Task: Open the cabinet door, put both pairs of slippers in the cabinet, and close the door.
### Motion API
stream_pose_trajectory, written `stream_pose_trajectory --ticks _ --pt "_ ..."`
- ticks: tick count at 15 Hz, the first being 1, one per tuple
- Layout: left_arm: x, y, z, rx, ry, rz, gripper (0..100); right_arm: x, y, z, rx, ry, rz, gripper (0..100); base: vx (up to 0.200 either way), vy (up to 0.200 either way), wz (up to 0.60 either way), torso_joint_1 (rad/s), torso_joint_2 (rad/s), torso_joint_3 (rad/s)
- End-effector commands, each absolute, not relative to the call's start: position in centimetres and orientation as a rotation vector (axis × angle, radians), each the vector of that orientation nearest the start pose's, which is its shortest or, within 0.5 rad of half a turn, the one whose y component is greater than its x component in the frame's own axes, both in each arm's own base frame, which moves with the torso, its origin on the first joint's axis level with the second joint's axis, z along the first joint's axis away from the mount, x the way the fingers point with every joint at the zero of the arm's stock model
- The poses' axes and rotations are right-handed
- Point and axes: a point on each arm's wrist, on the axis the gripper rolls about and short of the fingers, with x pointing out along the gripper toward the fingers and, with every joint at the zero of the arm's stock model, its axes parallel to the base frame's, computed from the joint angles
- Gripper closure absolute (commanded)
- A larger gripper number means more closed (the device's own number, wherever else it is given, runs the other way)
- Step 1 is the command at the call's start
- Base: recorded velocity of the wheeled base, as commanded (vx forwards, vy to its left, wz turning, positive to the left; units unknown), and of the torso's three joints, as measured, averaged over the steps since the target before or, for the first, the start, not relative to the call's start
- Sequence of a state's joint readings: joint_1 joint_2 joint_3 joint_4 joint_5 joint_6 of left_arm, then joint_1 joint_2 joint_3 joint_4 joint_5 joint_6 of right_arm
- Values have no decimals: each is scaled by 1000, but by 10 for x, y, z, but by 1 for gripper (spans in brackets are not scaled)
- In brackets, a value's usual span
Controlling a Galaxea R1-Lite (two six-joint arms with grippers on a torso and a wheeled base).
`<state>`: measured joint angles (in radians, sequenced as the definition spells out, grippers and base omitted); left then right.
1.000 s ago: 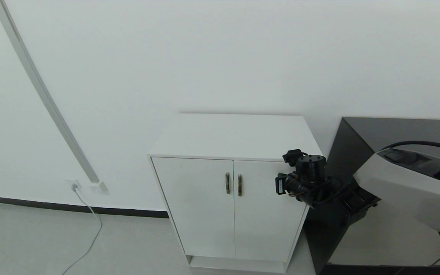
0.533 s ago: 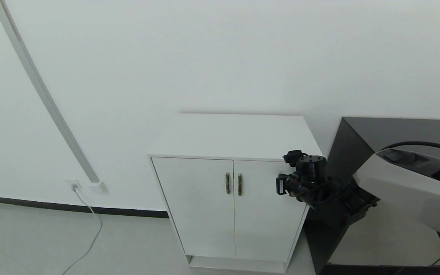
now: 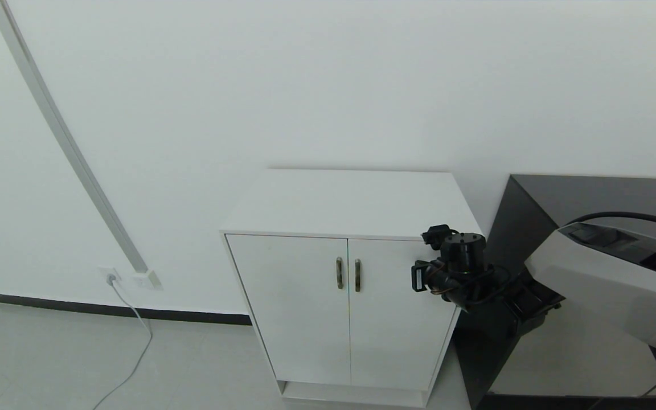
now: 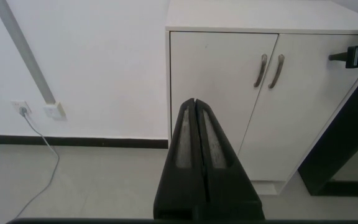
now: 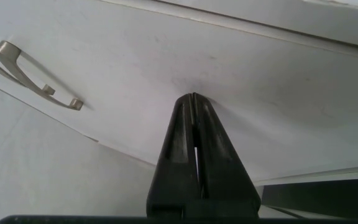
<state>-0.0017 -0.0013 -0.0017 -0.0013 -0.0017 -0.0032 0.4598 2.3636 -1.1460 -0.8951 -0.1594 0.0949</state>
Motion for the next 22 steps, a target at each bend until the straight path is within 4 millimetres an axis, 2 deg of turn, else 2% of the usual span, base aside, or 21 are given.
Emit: stream_pose_trajectory --ticks 1,18,19,20,22 --pt "-23 0 76 -3 -3 -2 100 398 193 40 -4 320 283 100 0 0 0 0 0 0" --pt "-23 0 76 -5 -3 -3 100 402 194 36 -4 320 277 100 0 0 0 0 0 0" --pt "-23 0 76 -5 -3 -3 100 401 193 40 -2 312 274 100 0 0 0 0 0 0" --pt "-23 0 76 -2 -3 -6 100 396 190 55 4 288 267 100 0 0 0 0 0 0" --pt "-23 0 76 -2 -3 -6 100 386 172 83 18 254 237 100 0 0 0 0 0 0"
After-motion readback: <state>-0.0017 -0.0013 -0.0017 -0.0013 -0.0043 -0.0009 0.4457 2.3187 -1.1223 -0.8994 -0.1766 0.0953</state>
